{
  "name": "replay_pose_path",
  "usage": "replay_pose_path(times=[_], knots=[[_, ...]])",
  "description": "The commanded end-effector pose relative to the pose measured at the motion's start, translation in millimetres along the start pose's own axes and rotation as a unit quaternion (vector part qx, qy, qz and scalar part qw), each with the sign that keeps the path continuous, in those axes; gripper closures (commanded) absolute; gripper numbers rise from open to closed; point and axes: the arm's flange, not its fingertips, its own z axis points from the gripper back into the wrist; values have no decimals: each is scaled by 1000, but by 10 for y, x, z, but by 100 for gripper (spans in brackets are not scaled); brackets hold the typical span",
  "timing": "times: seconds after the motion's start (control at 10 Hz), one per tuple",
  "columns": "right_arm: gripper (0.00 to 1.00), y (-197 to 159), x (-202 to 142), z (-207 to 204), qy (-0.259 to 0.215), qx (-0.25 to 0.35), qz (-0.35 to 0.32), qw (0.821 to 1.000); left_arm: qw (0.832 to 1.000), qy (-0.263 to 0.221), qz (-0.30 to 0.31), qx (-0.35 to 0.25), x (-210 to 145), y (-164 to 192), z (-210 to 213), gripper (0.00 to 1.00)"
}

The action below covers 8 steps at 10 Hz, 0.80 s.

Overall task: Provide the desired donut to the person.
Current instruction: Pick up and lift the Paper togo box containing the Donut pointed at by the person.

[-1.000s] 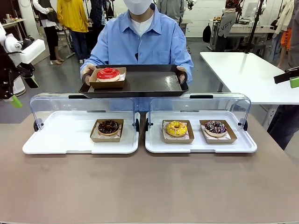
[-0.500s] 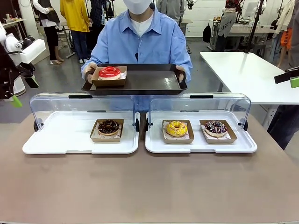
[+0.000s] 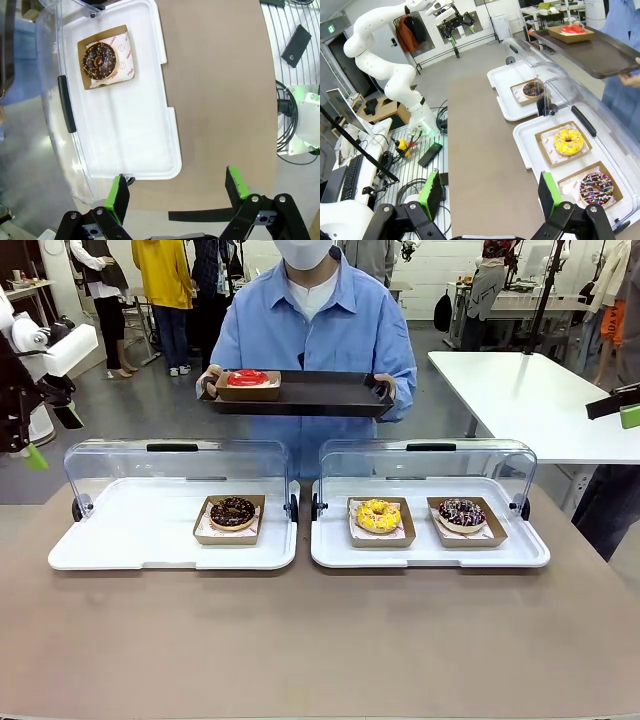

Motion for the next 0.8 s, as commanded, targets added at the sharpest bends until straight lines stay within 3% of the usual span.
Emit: replay_pose_path(times=[0.0, 0.1, 0.2, 0.3, 0.6, 0.7], knots=[[0, 1, -4, 1, -3, 2, 1, 1000, 1000, 0, 0, 1, 12, 0, 11, 0], [0, 1, -4, 1, -3, 2, 1, 1000, 1000, 0, 0, 0, 0, 0, 0, 0], [0, 1, -4, 1, -3, 2, 1, 1000, 991, -129, 10, -31, -323, 97, 69, 0], [0, 1, -4, 1, -3, 2, 1, 1000, 977, -207, 5, -46, -575, 180, 53, 0], [0, 1, -4, 1, -3, 2, 1, 1000, 929, -370, -5, -31, -1289, 302, -245, 0], [0, 1, -4, 1, -3, 2, 1, 1000, 917, -398, 15, -1, -1539, 300, -362, 0]])
